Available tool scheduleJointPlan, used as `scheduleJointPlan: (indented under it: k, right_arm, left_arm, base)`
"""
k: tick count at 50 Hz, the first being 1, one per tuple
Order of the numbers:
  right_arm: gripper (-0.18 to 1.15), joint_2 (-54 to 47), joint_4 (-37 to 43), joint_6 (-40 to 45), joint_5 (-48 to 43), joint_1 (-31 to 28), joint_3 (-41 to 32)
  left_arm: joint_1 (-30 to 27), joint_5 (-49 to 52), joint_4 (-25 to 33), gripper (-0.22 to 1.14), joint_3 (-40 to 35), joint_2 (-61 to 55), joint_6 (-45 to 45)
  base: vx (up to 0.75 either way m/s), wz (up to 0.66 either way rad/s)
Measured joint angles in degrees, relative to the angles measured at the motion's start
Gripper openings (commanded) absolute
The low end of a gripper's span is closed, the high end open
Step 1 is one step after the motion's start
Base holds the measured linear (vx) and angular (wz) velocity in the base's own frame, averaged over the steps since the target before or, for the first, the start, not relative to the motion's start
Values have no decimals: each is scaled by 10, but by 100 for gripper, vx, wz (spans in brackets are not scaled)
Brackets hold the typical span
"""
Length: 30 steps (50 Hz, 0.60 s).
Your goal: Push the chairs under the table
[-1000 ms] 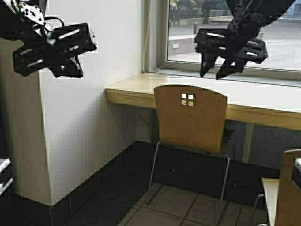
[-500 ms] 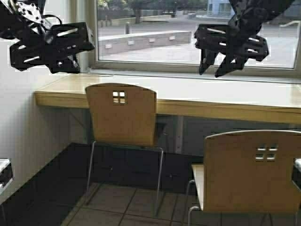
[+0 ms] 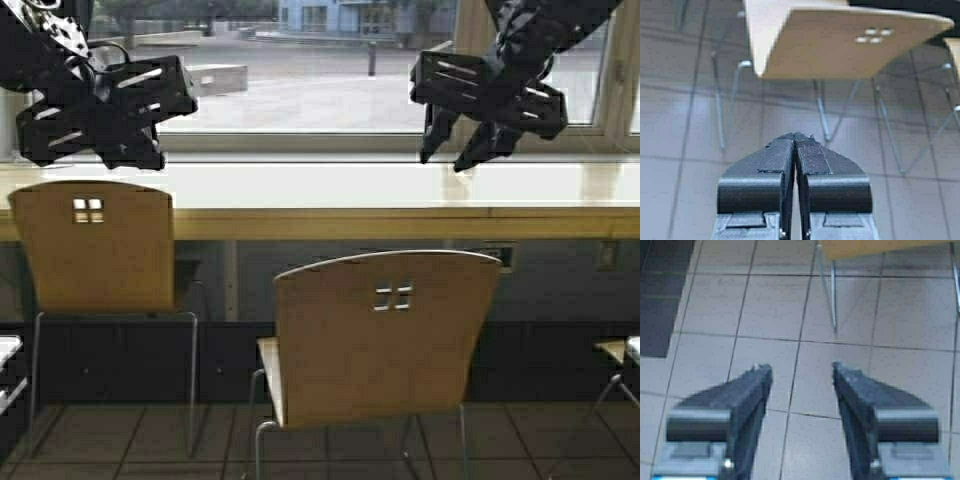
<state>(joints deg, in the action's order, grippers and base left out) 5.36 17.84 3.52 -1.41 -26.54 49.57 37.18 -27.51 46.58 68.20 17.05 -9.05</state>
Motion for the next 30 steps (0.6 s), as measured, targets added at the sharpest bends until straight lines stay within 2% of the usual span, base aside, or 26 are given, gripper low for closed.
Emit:
scheduleJointPlan:
  k: [12, 30]
  right_arm:
    - [80, -49, 94, 3, -47, 1, -2]
    - [80, -84, 265, 4, -90, 1, -3]
  left_arm:
    - [3, -4, 33, 38, -17, -54, 44]
    - [2, -4, 34, 39, -63, -166, 132]
  base:
    - [-4, -34]
    - [5, -11]
